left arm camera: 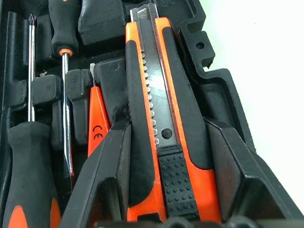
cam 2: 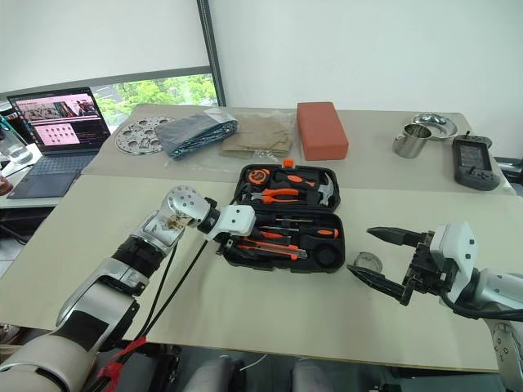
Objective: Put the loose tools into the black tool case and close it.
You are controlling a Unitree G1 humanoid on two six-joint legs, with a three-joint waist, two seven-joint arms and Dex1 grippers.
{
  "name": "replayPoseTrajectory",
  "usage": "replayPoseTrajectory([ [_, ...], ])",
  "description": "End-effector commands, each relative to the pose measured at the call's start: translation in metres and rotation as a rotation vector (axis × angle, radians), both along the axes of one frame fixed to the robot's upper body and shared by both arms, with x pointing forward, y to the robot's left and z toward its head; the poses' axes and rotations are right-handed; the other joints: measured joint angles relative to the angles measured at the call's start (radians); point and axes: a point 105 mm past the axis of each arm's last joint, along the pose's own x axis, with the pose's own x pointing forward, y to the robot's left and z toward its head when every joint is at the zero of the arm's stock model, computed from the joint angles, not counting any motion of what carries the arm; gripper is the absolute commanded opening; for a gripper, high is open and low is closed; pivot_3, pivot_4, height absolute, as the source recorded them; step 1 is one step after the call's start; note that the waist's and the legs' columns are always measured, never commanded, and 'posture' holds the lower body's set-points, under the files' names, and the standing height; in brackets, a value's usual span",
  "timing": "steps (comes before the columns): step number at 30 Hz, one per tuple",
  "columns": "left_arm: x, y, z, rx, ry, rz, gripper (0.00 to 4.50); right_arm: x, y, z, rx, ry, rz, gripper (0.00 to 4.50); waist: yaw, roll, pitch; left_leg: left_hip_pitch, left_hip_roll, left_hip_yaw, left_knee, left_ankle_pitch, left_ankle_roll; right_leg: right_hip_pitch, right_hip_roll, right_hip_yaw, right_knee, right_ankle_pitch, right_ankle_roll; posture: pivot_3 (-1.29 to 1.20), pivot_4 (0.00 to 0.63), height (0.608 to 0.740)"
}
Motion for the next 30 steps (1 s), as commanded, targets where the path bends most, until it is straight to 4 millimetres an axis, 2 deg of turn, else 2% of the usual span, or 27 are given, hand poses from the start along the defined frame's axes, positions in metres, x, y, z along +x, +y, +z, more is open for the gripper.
replayPoseTrajectory([
  [1, 0.001, -0.002, 0.002, 0.019, -0.015, 0.005, 2.78, -0.002, 0.003, 0.012, -0.003, -0.049, 0.014, 4.50, 0.000, 0.000, 0.000, 0.000, 0.000, 0.000, 0.000, 0.000, 0.000, 0.000, 0.000, 0.000, 0.000, 0.000, 0.000, 0.00, 0.150, 0.740],
  [2, 0.001, -0.002, 0.002, 0.019, -0.013, 0.005, 2.93, -0.002, 0.003, 0.012, -0.003, -0.049, 0.013, 4.50, 0.000, 0.000, 0.000, 0.000, 0.000, 0.000, 0.000, 0.000, 0.000, 0.000, 0.000, 0.000, 0.000, 0.000, 0.000, 0.00, 0.150, 0.740],
  [4, 0.000, -0.002, 0.004, 0.013, -0.016, 0.002, 3.73, -0.001, 0.002, 0.011, -0.002, -0.048, 0.010, 4.50, -0.001, 0.000, 0.000, 0.000, 0.000, 0.000, 0.000, 0.000, 0.000, 0.000, 0.000, 0.000, 0.000, 0.000, 0.000, 0.00, 0.150, 0.740],
  [7, 0.000, -0.005, 0.011, -0.014, -0.030, -0.009, 4.49, 0.000, 0.002, 0.010, 0.000, -0.047, 0.008, 4.50, -0.004, 0.000, 0.000, 0.000, 0.000, 0.000, -0.001, 0.000, 0.000, 0.000, 0.000, 0.000, 0.000, 0.000, 0.000, 0.00, 0.150, 0.740],
  [10, 0.000, -0.006, 0.019, -0.034, -0.050, -0.020, 4.49, 0.001, 0.003, 0.010, 0.002, -0.048, 0.008, 4.50, -0.003, 0.000, 0.000, 0.000, 0.000, 0.000, -0.001, 0.000, 0.000, 0.000, 0.001, 0.000, 0.000, 0.000, 0.000, 0.00, 0.150, 0.740],
  [18, 0.000, -0.020, 0.060, -0.222, -0.053, -0.025, 4.49, 0.003, 0.006, 0.013, 0.005, -0.055, 0.010, 4.50, -0.002, 0.000, 0.000, 0.000, 0.000, 0.000, 0.000, 0.000, 0.000, 0.000, 0.000, 0.000, 0.000, 0.000, 0.000, 0.00, 0.150, 0.740],
  [19, 0.001, -0.023, 0.064, -0.259, -0.054, -0.022, 4.23, 0.003, 0.006, 0.013, 0.005, -0.056, 0.010, 4.50, -0.001, 0.000, 0.000, 0.000, 0.000, 0.000, 0.000, 0.000, 0.000, 0.000, 0.000, 0.000, 0.000, 0.000, 0.000, 0.00, 0.150, 0.740],
  [21, 0.001, -0.024, 0.058, -0.248, -0.082, -0.036, 3.79, 0.004, 0.007, 0.014, 0.006, -0.059, 0.010, 4.50, -0.001, 0.000, 0.000, 0.000, 0.000, 0.000, 0.000, 0.000, 0.000, 0.000, 0.000, 0.000, 0.000, 0.000, 0.000, 0.00, 0.150, 0.740],
  [23, 0.001, -0.025, 0.047, -0.211, -0.119, -0.051, 3.03, 0.004, 0.007, 0.014, 0.008, -0.060, 0.011, 4.50, -0.002, 0.001, 0.000, 0.000, 0.000, 0.000, 0.000, 0.000, 0.000, 0.000, 0.000, 0.000, 0.000, 0.000, 0.000, 0.00, 0.150, 0.740],
  [30, -0.010, -0.031, 0.026, -0.266, -0.035, -0.089, 0.42, 0.003, 0.006, 0.014, 0.008, -0.063, 0.006, 4.50, -0.001, 0.001, 0.000, 0.000, 0.000, 0.000, 0.000, 0.000, 0.000, 0.000, 0.000, 0.000, 0.000, 0.000, 0.000, 0.00, 0.150, 0.740],
])
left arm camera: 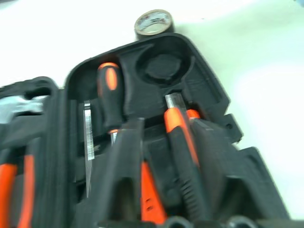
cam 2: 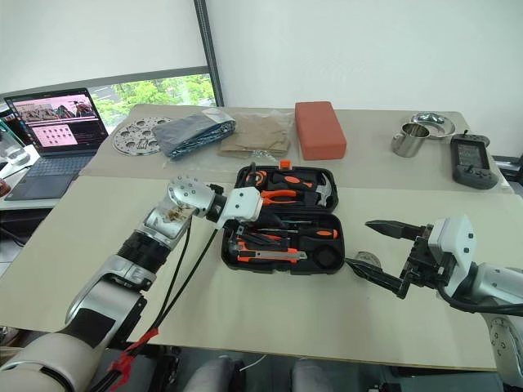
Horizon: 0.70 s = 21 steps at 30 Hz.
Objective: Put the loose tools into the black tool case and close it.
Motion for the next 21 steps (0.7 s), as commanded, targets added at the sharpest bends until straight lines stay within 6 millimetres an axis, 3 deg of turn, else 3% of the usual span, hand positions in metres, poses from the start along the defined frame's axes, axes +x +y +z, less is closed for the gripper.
replayPoseTrajectory([
  [1, -0.003, 0.000, -0.003, -0.032, 0.008, -0.029, 0.04, -0.002, 0.003, 0.008, 0.004, -0.033, 0.006, 4.50, -0.001, 0.000, 0.000, 0.000, 0.000, 0.000, 0.000, 0.000, 0.000, 0.000, 0.000, 0.000, 0.000, 0.000, 0.000, 0.00, 0.150, 0.740],
  [21, 0.008, 0.014, -0.051, 0.008, 0.094, 0.076, 0.04, -0.003, 0.000, 0.007, 0.005, -0.036, -0.003, 4.50, 0.000, 0.001, 0.000, 0.001, -0.001, 0.000, 0.001, 0.000, 0.000, 0.001, 0.000, 0.000, 0.001, 0.000, 0.000, 0.00, 0.150, 0.740],
])
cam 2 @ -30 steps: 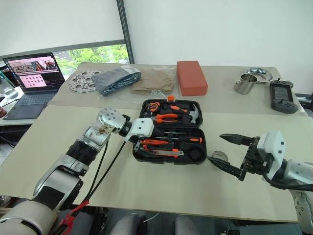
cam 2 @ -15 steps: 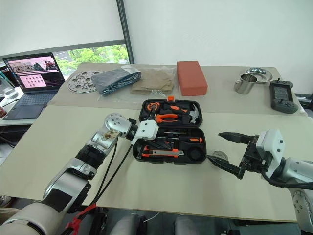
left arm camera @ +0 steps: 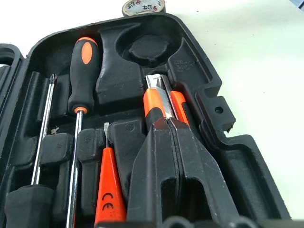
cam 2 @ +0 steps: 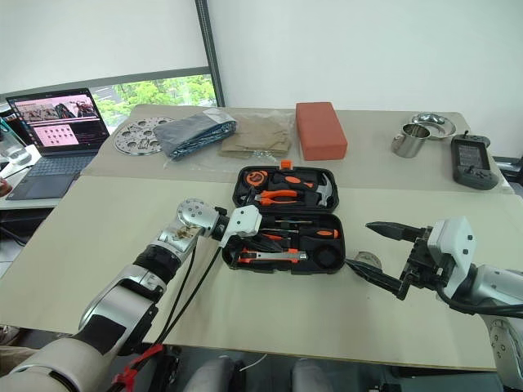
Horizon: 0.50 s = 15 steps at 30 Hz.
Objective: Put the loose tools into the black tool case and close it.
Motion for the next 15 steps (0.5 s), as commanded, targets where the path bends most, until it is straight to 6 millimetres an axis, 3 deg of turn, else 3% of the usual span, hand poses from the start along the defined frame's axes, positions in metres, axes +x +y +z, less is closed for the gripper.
replayPoseTrajectory([
  [1, 0.001, 0.010, -0.019, 0.078, -0.007, 0.023, 0.04, -0.002, 0.001, 0.010, 0.003, -0.044, 0.010, 4.50, 0.000, 0.000, 0.000, 0.000, 0.000, 0.000, 0.000, 0.000, 0.000, 0.000, 0.000, 0.000, 0.000, 0.000, 0.000, 0.00, 0.150, 0.740],
  [15, -0.009, 0.016, -0.052, 0.162, 0.032, 0.020, 0.04, -0.003, 0.001, 0.010, 0.001, -0.041, 0.011, 4.50, -0.002, -0.001, -0.005, 0.003, 0.000, 0.000, 0.001, 0.000, 0.000, 0.001, 0.000, 0.001, 0.006, -0.002, 0.004, 0.00, 0.150, 0.740],
])
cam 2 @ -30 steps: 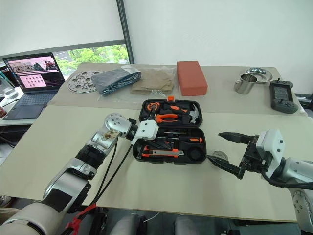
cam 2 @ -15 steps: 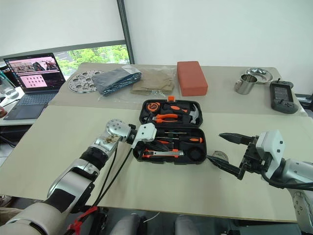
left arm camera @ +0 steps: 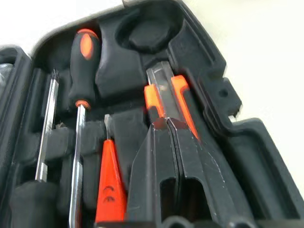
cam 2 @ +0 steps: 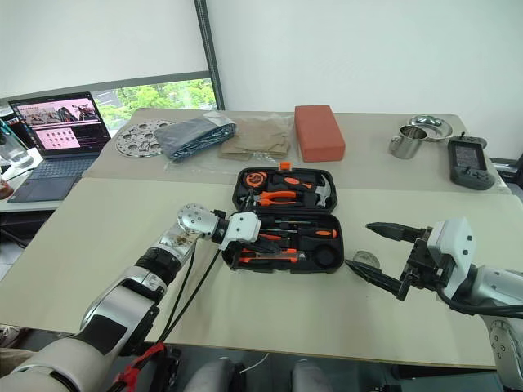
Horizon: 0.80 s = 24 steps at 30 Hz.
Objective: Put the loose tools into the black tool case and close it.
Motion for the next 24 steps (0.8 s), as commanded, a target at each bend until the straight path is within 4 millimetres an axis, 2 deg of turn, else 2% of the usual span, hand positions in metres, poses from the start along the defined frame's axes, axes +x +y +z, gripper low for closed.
replayPoseTrajectory([
  [1, -0.010, 0.015, -0.040, 0.142, 0.090, 0.020, 0.04, -0.002, 0.002, 0.012, 0.001, -0.049, 0.014, 4.50, 0.000, 0.000, -0.001, 0.000, 0.000, 0.000, 0.000, 0.000, 0.000, 0.000, 0.000, 0.000, 0.000, -0.001, 0.001, 0.00, 0.150, 0.740],
  [4, -0.010, 0.015, -0.041, 0.144, 0.083, 0.016, 0.04, -0.001, 0.002, 0.012, -0.001, -0.049, 0.015, 4.50, 0.000, -0.001, -0.002, 0.000, 0.000, 0.000, 0.000, 0.000, 0.000, 0.001, 0.000, 0.000, 0.001, -0.001, 0.002, 0.00, 0.150, 0.740],
  [6, -0.007, 0.011, -0.033, 0.106, 0.072, 0.029, 0.04, 0.000, 0.002, 0.011, -0.004, -0.048, 0.014, 4.50, -0.001, -0.001, -0.002, 0.001, 0.000, 0.000, 0.000, 0.000, 0.000, 0.003, 0.000, 0.000, 0.001, -0.001, 0.003, 0.00, 0.150, 0.740],
  [9, 0.006, 0.006, -0.004, -0.012, 0.069, 0.079, 0.04, 0.004, -0.001, 0.004, -0.051, -0.021, -0.009, 4.50, -0.001, -0.001, -0.002, 0.001, 0.000, 0.000, 0.001, 0.000, 0.000, 0.003, 0.000, 0.000, 0.001, -0.002, 0.003, 0.00, 0.150, 0.740],
  [10, 0.007, 0.006, 0.001, -0.030, 0.073, 0.084, 0.54, 0.005, -0.001, 0.003, -0.062, -0.015, -0.012, 4.50, -0.002, -0.001, -0.002, 0.001, 0.000, 0.000, 0.001, 0.000, 0.000, 0.002, 0.000, 0.000, 0.001, -0.002, 0.003, 0.00, 0.150, 0.740],
  [11, 0.008, 0.006, 0.008, -0.051, 0.080, 0.084, 0.69, 0.006, -0.001, 0.001, -0.075, -0.009, -0.009, 4.50, -0.002, -0.001, -0.002, 0.001, 0.000, 0.000, 0.001, 0.001, 0.001, 0.000, 0.000, 0.000, 0.002, -0.002, 0.003, 0.00, 0.150, 0.740],
  [13, 0.007, 0.007, 0.016, -0.077, 0.096, 0.080, 1.45, 0.008, -0.001, -0.001, -0.089, -0.001, -0.006, 4.50, -0.002, -0.001, -0.002, -0.001, 0.000, 0.000, 0.002, 0.001, 0.002, -0.002, 0.000, 0.000, 0.003, -0.002, 0.003, 0.00, 0.150, 0.740],
  [17, -0.005, 0.018, 0.062, -0.170, 0.149, 0.012, 2.81, 0.019, -0.008, -0.016, -0.222, 0.074, -0.043, 4.50, -0.009, 0.001, -0.001, -0.003, 0.001, 0.000, 0.000, 0.001, 0.002, -0.004, 0.000, 0.000, 0.002, 0.000, 0.000, 0.00, 0.150, 0.740],
  [21, -0.014, 0.024, 0.093, -0.218, 0.146, 0.015, 4.32, 0.025, -0.013, -0.030, -0.334, 0.141, -0.040, 4.50, -0.005, 0.001, 0.000, -0.004, 0.001, -0.001, -0.001, 0.001, 0.002, -0.005, 0.001, -0.001, 0.002, 0.001, -0.003, 0.00, 0.150, 0.740],
  [24, -0.023, 0.030, 0.110, -0.225, 0.145, 0.019, 4.42, 0.029, -0.018, -0.038, -0.403, 0.195, -0.049, 4.50, -0.002, 0.001, 0.000, -0.004, 0.001, -0.001, -0.001, 0.001, 0.002, -0.005, 0.000, 0.000, 0.001, 0.001, -0.003, 0.00, 0.150, 0.740],
])
